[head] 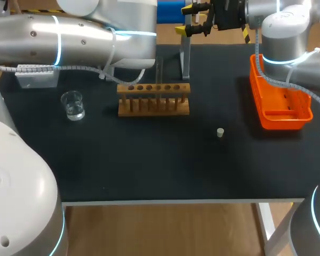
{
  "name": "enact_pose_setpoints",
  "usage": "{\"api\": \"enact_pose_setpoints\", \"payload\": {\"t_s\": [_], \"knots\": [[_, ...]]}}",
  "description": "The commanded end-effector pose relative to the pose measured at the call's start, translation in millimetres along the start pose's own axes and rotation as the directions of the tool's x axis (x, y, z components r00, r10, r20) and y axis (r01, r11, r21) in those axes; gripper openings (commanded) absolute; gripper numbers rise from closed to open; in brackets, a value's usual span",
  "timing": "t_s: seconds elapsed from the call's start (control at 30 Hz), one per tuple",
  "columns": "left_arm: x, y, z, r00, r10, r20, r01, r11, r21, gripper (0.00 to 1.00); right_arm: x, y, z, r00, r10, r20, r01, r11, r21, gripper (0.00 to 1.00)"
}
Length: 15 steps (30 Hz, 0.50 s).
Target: Invert the test tube, pick up the pipette, mount the tip to pipette, aspirate from beaker and dispense into the tube, eject the tip, return the pipette, and cap with the stopper.
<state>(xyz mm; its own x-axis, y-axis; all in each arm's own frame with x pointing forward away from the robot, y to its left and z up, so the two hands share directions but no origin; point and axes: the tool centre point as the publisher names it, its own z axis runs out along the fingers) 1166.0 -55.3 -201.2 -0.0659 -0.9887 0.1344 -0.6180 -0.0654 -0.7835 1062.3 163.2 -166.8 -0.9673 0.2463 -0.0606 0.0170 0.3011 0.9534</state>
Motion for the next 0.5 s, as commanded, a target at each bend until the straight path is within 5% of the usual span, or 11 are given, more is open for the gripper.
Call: {"api": "enact_pose_setpoints", "payload": {"t_s": [0.03, 0.5], "knots": [[0.6, -3.5, -5.2, 1.000, 0.000, 0.004, 0.000, 1.000, -0.001, 1.00, -0.4, 0.4, -1.0, 1.000, 0.001, -0.003, -0.001, 1.000, 0.003, 1.00], [1.3, -19.8, -40.7, 1.000, 0.024, -0.013, -0.023, 0.998, 0.054, 1.00, -0.4, 0.4, -1.0, 1.000, 0.001, -0.003, -0.001, 1.000, 0.003, 1.00]]}}
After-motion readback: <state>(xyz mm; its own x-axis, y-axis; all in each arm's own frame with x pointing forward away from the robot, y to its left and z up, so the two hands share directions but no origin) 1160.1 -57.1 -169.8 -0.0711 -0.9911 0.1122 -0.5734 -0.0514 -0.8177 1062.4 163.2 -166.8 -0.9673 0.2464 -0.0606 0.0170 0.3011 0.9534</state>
